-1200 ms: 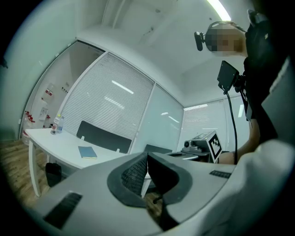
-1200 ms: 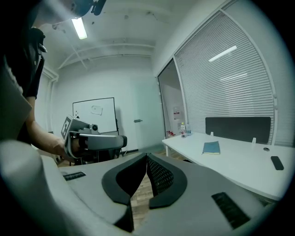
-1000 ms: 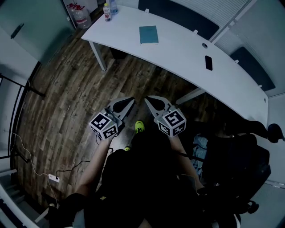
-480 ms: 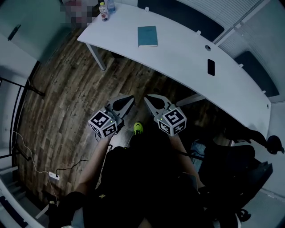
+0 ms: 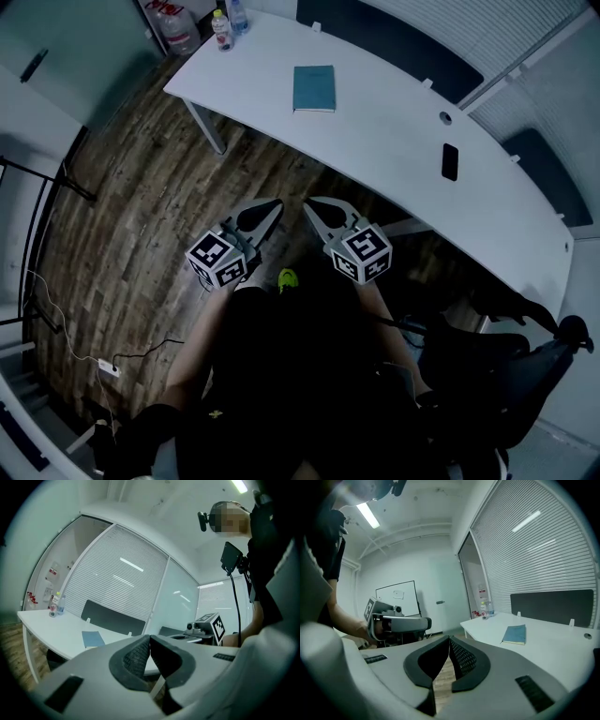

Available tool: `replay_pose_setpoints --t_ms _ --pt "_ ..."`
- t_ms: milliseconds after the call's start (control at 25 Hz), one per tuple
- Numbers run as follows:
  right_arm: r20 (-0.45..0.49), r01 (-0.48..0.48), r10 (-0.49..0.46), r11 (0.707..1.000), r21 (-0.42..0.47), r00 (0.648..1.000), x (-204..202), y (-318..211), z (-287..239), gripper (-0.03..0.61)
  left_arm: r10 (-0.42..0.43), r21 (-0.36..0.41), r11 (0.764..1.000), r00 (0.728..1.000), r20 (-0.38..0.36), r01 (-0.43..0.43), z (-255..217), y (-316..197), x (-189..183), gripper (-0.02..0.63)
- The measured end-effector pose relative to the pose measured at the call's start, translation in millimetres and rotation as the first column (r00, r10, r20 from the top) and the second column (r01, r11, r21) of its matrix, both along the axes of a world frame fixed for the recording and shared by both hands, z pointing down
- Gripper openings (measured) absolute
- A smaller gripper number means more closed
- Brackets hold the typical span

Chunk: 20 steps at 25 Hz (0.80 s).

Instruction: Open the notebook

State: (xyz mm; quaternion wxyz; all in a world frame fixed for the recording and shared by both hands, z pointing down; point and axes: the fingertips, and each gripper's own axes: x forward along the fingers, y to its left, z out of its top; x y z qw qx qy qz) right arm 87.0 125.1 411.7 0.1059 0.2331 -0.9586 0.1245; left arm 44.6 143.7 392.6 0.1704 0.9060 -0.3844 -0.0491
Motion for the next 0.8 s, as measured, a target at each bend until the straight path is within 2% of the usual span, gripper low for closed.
replay_pose_setpoints --t_ms 440,800 --pt "-0.005 -0.012 0.012 1.000 -0.002 1.000 1 -35 1 -0.006 0.004 0.005 1.000 1.000 -0.005 -0.004 3 -35 0 0.017" --pt "-0.006 -0.042 0.042 0.999 0.013 0.999 -13 -79 -2 -0.005 0.046 0.021 0.999 0.999 -0.014 -0.045 2 -81 -6 0.017"
